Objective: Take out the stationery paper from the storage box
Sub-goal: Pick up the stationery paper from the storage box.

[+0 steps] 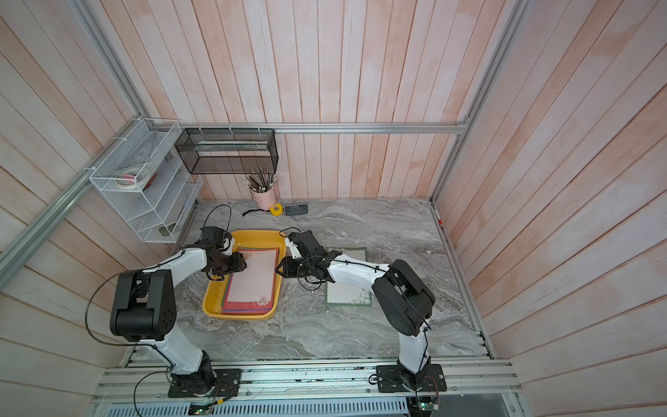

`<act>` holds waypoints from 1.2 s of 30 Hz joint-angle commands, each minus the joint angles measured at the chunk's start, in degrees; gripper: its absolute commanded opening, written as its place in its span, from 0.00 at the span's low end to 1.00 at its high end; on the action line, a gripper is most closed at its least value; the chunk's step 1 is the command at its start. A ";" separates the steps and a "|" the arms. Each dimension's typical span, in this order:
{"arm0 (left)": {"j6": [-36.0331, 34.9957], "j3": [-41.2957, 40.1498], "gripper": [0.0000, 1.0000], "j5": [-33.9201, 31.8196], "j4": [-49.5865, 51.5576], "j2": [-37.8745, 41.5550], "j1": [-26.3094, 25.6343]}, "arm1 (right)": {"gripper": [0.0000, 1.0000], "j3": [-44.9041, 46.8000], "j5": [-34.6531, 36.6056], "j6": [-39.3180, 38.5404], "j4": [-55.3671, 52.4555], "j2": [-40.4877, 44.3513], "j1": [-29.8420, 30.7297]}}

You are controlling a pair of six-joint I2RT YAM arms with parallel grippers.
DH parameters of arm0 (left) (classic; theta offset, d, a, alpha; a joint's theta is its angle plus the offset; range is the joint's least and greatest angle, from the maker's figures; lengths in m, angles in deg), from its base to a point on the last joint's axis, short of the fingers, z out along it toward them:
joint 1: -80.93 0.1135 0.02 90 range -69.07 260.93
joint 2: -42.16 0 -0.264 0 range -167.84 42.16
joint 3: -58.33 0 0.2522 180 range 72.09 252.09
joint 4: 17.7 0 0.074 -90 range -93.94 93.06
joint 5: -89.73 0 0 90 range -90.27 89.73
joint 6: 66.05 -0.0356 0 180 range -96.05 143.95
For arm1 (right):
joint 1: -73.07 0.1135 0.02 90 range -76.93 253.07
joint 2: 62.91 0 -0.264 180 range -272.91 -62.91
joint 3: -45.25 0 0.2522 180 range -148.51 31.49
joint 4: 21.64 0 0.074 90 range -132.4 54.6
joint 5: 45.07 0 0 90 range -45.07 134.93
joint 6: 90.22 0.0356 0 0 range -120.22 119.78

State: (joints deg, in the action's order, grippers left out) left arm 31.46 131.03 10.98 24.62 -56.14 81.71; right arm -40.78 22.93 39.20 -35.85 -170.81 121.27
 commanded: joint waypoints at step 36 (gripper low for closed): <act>-1.73 1.44 0.59 -5.71 0.45 0.17 -1.70 | 0.35 -1.65 -2.05 0.31 -0.92 -1.53 0.40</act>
State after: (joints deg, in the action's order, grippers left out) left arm 30.58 131.25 6.59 24.81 -56.14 80.37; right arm -40.80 21.82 39.20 -35.85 -171.02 121.29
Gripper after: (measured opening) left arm 0.588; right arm 0.353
